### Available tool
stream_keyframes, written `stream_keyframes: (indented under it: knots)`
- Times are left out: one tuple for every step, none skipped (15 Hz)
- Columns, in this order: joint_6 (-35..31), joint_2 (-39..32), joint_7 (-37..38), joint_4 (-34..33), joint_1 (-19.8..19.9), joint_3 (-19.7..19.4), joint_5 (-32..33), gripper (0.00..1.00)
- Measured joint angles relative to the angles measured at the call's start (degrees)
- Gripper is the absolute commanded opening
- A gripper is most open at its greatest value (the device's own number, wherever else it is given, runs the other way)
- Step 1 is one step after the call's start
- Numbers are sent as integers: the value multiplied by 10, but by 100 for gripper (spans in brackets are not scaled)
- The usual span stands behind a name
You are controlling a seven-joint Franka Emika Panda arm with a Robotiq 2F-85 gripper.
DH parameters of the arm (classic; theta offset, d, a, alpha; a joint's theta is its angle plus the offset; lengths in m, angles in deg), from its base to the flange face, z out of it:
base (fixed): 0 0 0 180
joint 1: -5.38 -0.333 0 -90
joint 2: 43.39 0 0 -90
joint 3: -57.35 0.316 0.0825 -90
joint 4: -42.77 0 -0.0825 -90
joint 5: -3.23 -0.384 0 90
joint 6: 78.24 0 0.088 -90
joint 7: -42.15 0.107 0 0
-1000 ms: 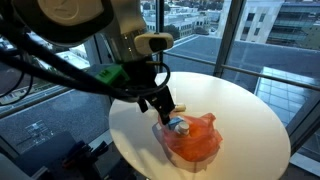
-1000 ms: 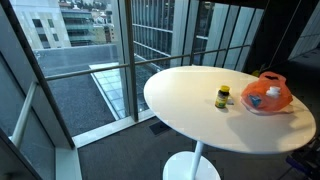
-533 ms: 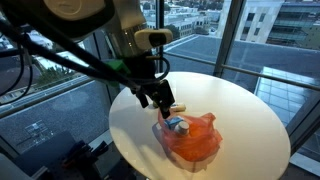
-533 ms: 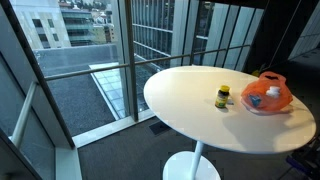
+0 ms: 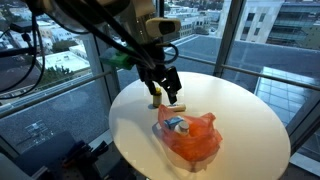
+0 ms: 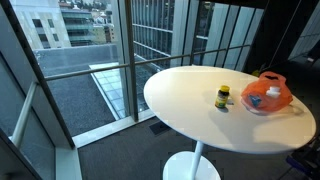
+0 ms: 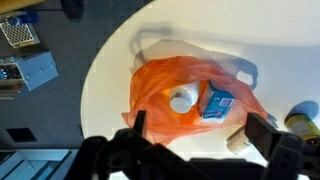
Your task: Pick up the white bottle from the table and put it in the orange plastic bag.
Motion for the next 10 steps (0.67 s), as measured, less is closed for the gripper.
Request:
stream_keyframes:
  knots:
    - [0, -14, 6, -12, -4, 1, -7, 100]
    - [0, -28, 11, -24, -8, 2, -15, 100]
    - [0, -43, 16, -36, -13, 4, -23, 100]
    - [0, -58, 20, -48, -18, 5, -33, 100]
    - [0, -74, 24, -61, -23, 6, -41, 100]
    - [0, -91, 30, -74, -28, 7, -48, 100]
    - [-1, -107, 35, -85, -34, 8, -55, 100]
    - [-1, -124, 40, -97, -39, 10, -59, 100]
    - [-1, -141, 45, -107, -43, 12, -64, 100]
    - [-2, -157, 50, -116, -47, 13, -65, 100]
